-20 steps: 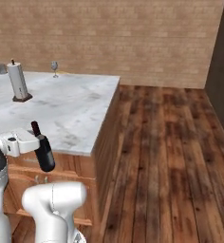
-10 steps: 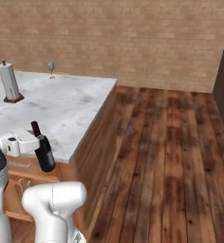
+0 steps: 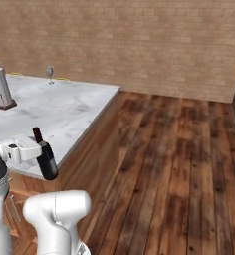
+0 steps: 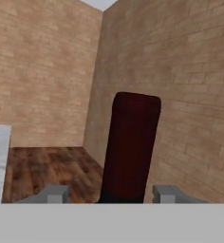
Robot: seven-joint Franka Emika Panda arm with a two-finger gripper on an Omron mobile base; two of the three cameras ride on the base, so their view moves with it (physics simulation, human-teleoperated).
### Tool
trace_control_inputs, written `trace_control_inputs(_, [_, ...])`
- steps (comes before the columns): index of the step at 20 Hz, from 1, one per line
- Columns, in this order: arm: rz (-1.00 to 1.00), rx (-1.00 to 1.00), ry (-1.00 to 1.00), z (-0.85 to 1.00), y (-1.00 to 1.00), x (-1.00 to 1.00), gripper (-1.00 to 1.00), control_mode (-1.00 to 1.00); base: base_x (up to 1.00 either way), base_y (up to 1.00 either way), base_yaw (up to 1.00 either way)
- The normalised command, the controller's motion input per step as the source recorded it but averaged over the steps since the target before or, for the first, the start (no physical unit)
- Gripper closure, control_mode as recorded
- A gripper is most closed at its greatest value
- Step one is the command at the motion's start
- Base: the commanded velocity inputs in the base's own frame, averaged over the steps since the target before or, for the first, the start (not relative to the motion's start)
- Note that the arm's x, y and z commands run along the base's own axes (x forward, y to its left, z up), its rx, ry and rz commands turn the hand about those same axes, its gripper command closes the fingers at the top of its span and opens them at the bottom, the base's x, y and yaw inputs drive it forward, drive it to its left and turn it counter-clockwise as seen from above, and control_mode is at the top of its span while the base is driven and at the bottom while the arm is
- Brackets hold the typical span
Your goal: There is a wine glass and glass cup on the dining counter. Place the wine bottle next to the wine glass and the juice bottle next to the glass cup.
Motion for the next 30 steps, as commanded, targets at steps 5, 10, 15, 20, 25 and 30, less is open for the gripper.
trace_control_inputs(5, [0.0, 0.0, 0.0, 0.0, 0.0, 0.0, 1.0, 1.0, 0.44, -0.53, 0.19])
trace_control_inputs(10, [0.0, 0.0, 0.0, 0.0, 0.0, 0.0, 1.0, 1.0, 0.44, -0.53, 0.19])
trace_control_inputs(15, [0.0, 0.0, 0.0, 0.0, 0.0, 0.0, 1.0, 1.0, 0.44, -0.51, 0.21])
trace_control_inputs(20, [0.0, 0.0, 0.0, 0.0, 0.0, 0.0, 1.0, 1.0, 0.45, -0.47, 0.24])
trace_control_inputs(25, [0.0, 0.0, 0.0, 0.0, 0.0, 0.0, 1.0, 1.0, 0.47, -0.45, 0.26])
trace_control_inputs(30, [0.0, 0.0, 0.0, 0.0, 0.0, 0.0, 1.0, 1.0, 0.5, -0.44, 0.27])
